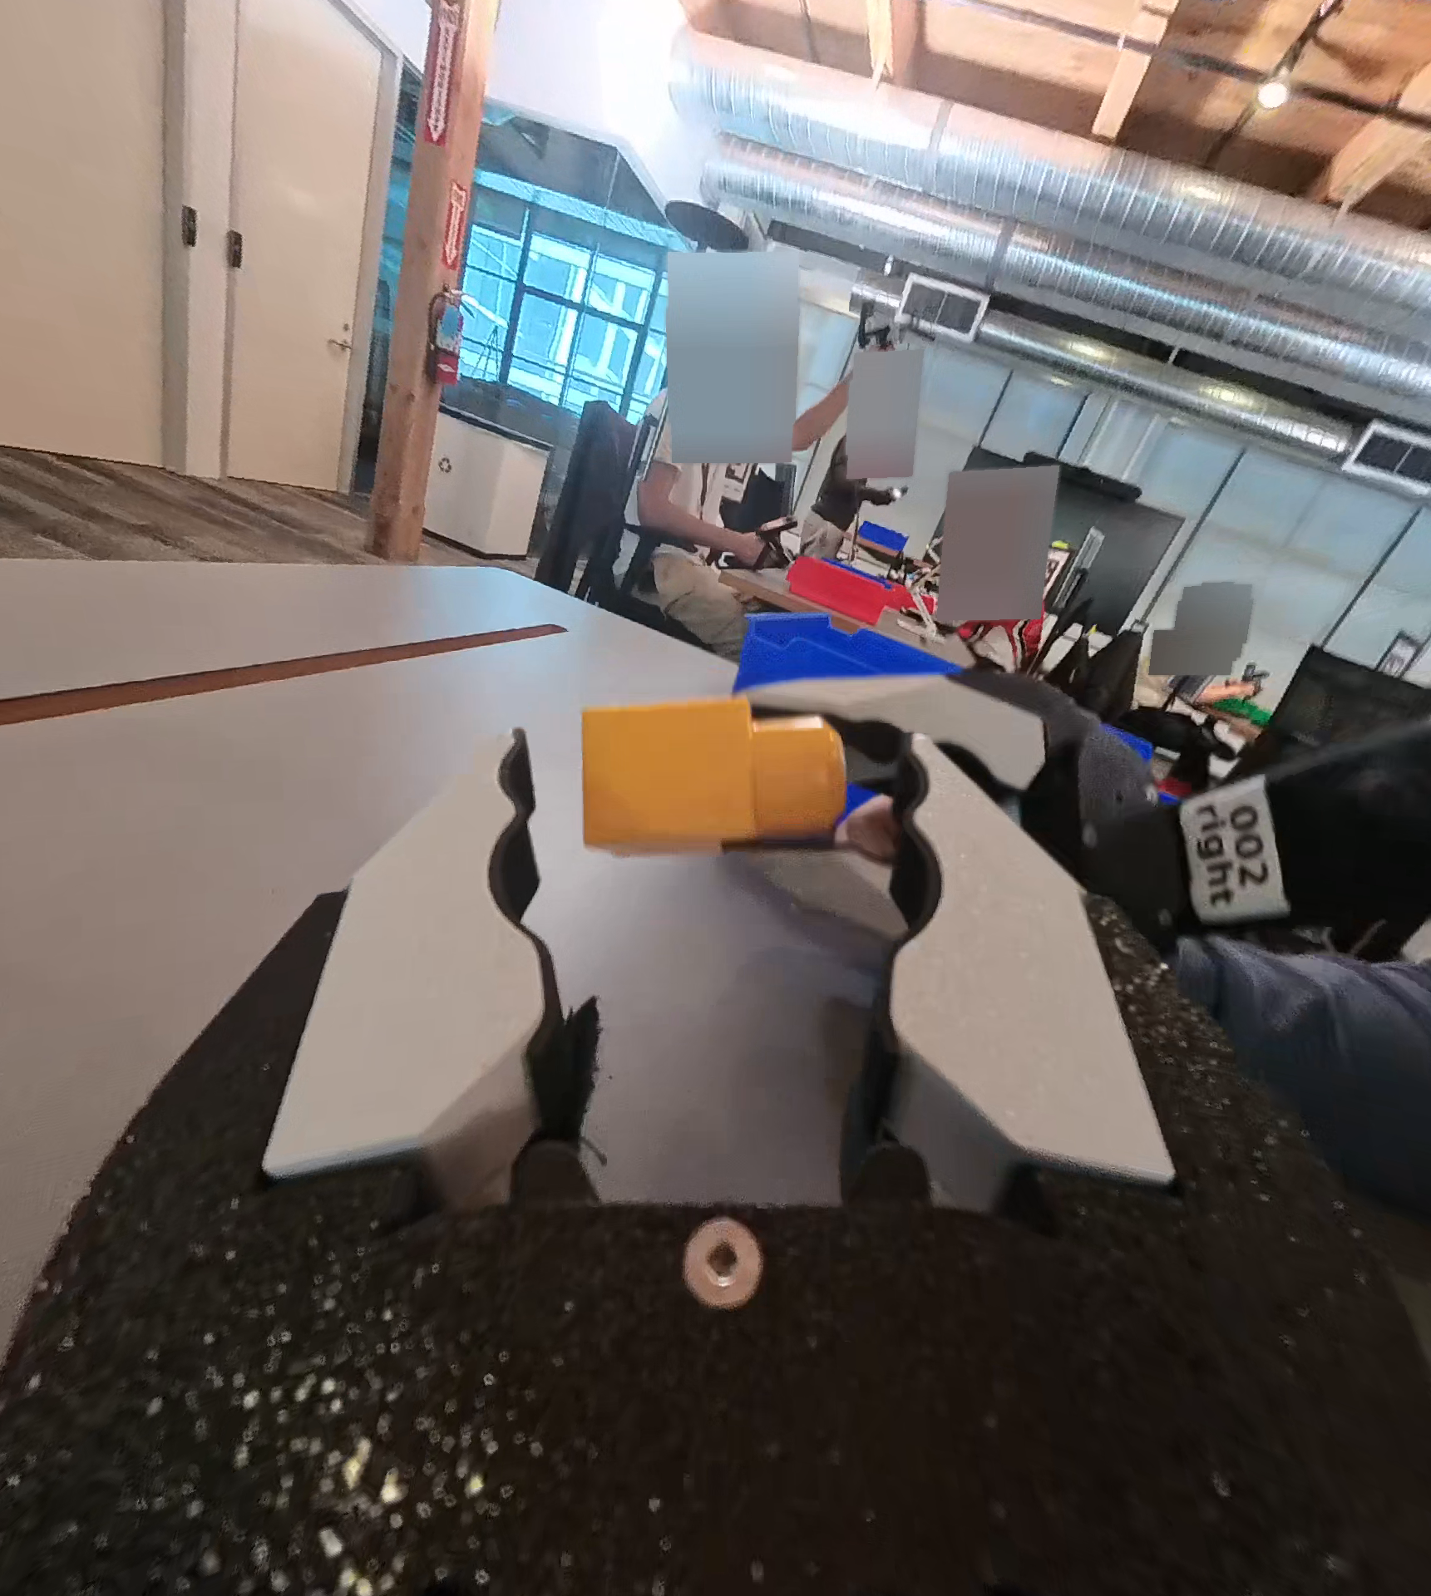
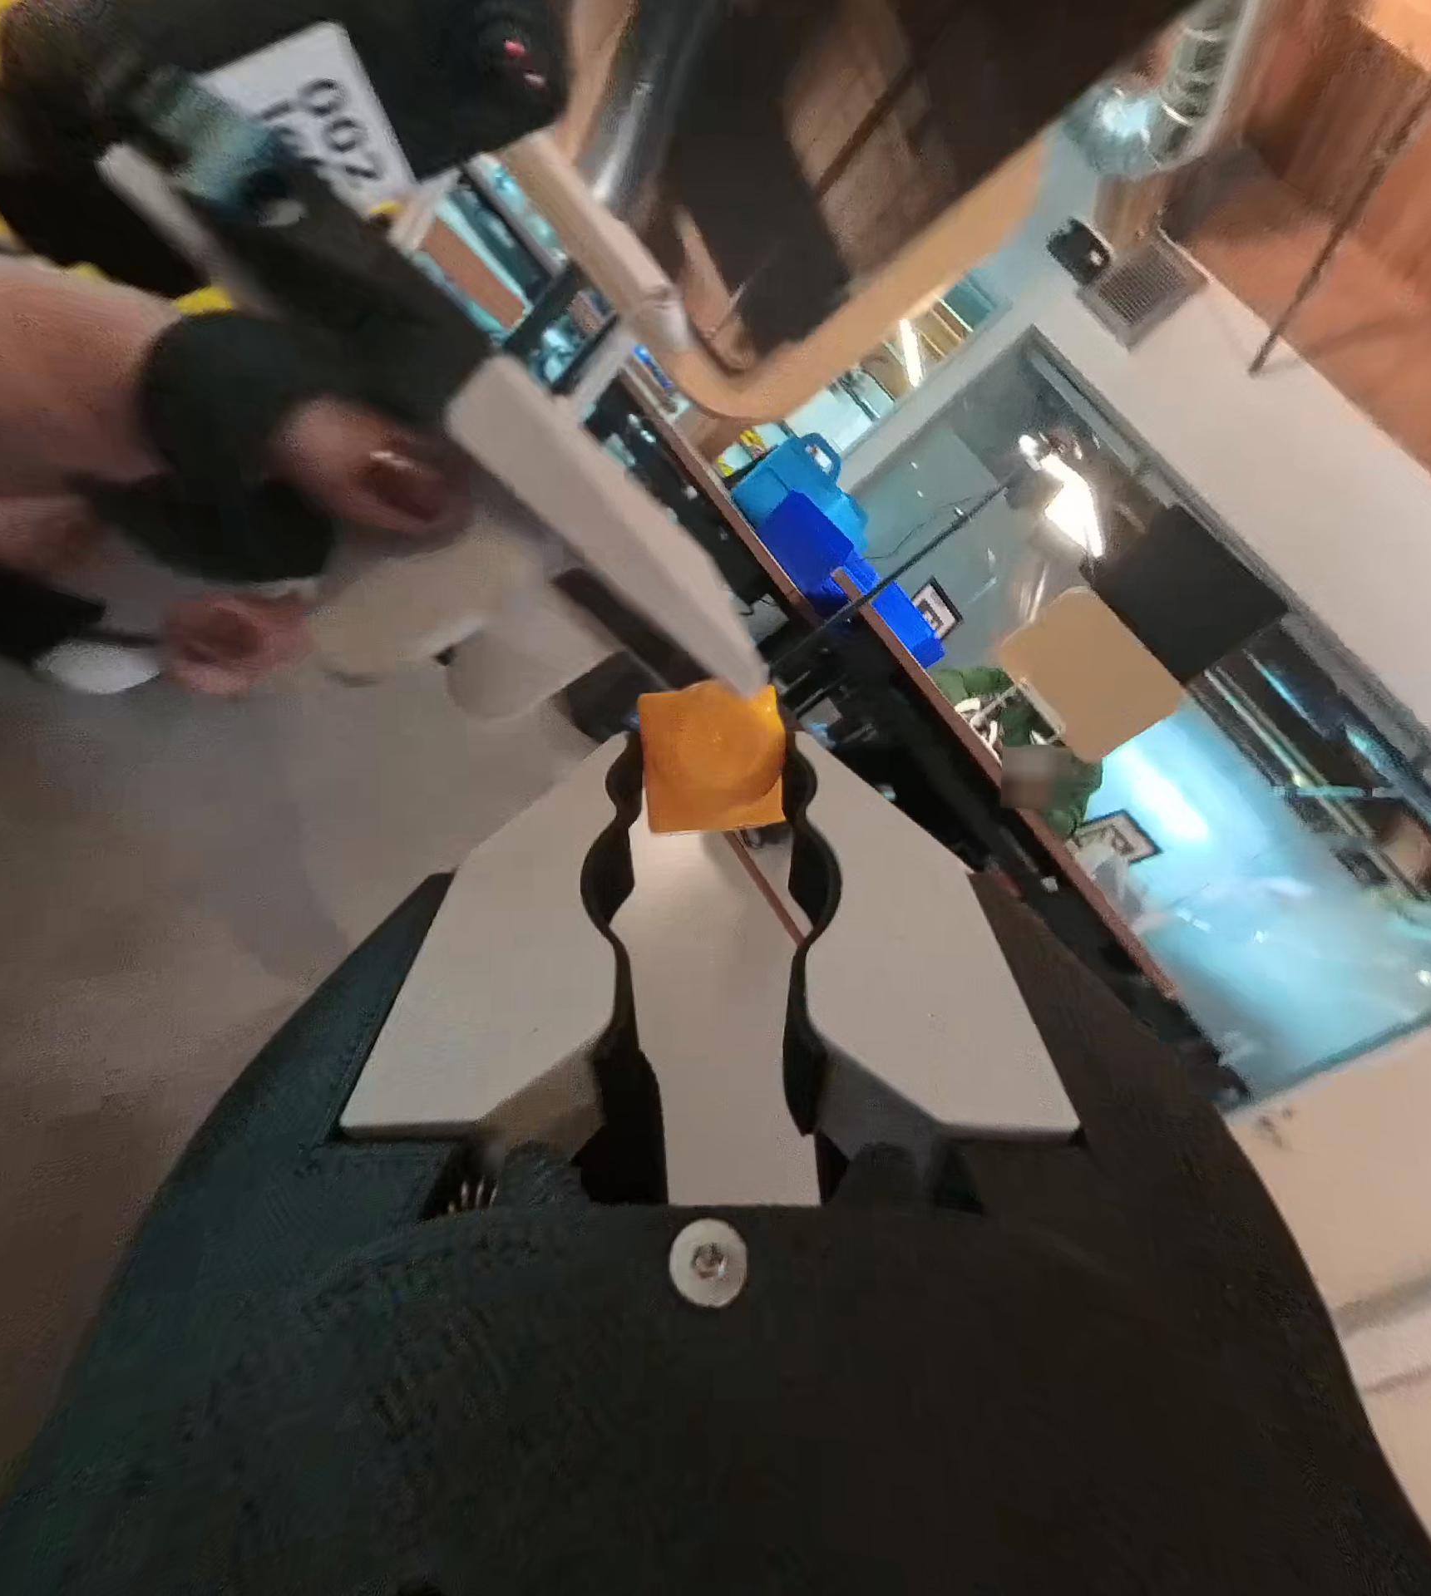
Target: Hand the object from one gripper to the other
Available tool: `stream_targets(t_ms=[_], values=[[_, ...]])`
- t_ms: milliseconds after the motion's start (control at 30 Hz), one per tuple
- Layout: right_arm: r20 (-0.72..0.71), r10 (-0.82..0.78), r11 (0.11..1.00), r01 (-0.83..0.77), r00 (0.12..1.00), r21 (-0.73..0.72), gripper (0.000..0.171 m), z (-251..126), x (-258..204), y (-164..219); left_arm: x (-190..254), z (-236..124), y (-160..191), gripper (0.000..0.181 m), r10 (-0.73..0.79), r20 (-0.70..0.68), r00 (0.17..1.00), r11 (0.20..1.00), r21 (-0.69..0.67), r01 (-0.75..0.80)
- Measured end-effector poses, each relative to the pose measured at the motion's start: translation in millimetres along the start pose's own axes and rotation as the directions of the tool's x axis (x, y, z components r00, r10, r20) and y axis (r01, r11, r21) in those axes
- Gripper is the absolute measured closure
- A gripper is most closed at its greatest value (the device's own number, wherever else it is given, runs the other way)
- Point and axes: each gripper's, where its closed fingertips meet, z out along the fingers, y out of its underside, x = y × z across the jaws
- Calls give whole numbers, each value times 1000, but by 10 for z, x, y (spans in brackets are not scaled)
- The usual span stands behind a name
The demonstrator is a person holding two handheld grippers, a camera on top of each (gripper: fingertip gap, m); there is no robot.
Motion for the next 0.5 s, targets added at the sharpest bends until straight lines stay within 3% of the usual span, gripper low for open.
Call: stream_targets(t_ms=[133, 367, 500], values=[[0, -77, 997, 77, 997, 17, 141, 8, -71, -65, -21, -14, 3, 98, -72, -27, 997, 997, -4, 72], [-36, -117, 992, 118, 993, 47, 141, -36, -16, -125, 120, 44, 108, 113, 19, -63, 998, 997, -75, -24], [-33, -115, 991, 117, 993, 71, 140, -44, -33, -165, 151, 19, 91, 116, -64, -126, 990, 996, -71, 55]])
